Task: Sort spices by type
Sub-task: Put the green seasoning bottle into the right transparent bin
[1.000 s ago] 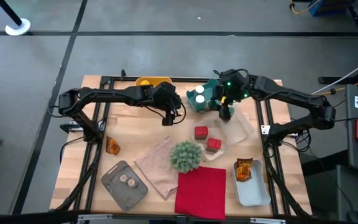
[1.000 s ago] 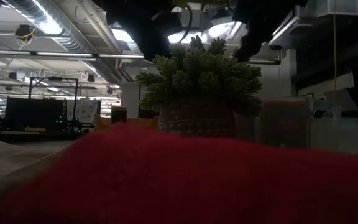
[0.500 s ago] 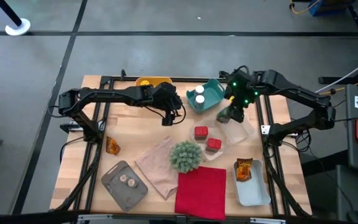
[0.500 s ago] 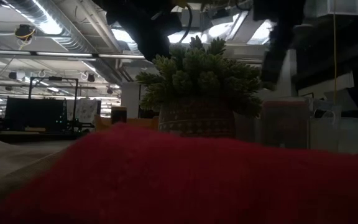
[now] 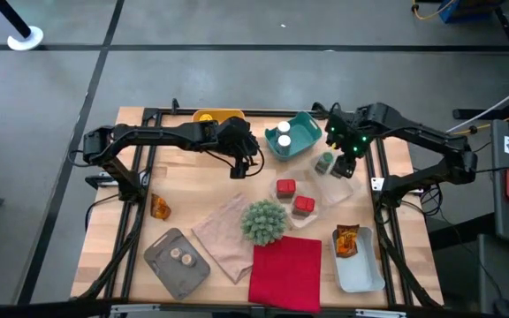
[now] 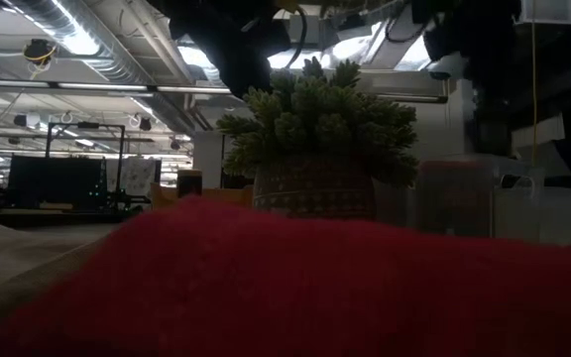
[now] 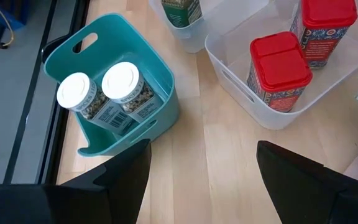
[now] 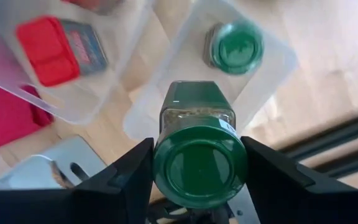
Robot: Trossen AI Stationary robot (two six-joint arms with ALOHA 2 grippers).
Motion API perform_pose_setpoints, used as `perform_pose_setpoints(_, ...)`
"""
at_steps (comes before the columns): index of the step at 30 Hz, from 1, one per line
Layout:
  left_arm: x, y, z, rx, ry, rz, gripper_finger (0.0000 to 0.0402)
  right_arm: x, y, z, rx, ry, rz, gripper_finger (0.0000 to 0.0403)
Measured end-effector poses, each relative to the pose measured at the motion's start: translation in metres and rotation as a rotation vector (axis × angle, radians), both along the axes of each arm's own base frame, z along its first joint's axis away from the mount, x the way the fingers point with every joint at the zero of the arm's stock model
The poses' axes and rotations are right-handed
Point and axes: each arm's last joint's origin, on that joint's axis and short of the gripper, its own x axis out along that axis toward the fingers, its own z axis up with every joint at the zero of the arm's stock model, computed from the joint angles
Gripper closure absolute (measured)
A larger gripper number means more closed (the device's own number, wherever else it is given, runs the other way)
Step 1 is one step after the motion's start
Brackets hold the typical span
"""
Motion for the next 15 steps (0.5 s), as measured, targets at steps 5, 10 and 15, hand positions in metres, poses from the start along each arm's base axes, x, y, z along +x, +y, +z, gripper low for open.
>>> perform_pose_setpoints(5, 0.0, 0.0, 0.0, 0.0, 0.0, -0.001, 0.0125, -0.002, 0.001, -0.028, 0.033, 0.082, -0.002, 0.0191)
perform_pose_setpoints(10, 0.0, 0.0, 0.0, -0.001, 0.0, -0.002, 0.0125, 0.002, -0.001, -0.06, 0.033, 0.082, 0.0, 0.0191)
perform_pose_setpoints(15, 0.0, 0.0, 0.0, -0.001, 0.0, -0.003, 0.0125, 0.006, -0.003, -0.085, 0.015, 0.037, 0.0, 0.0191)
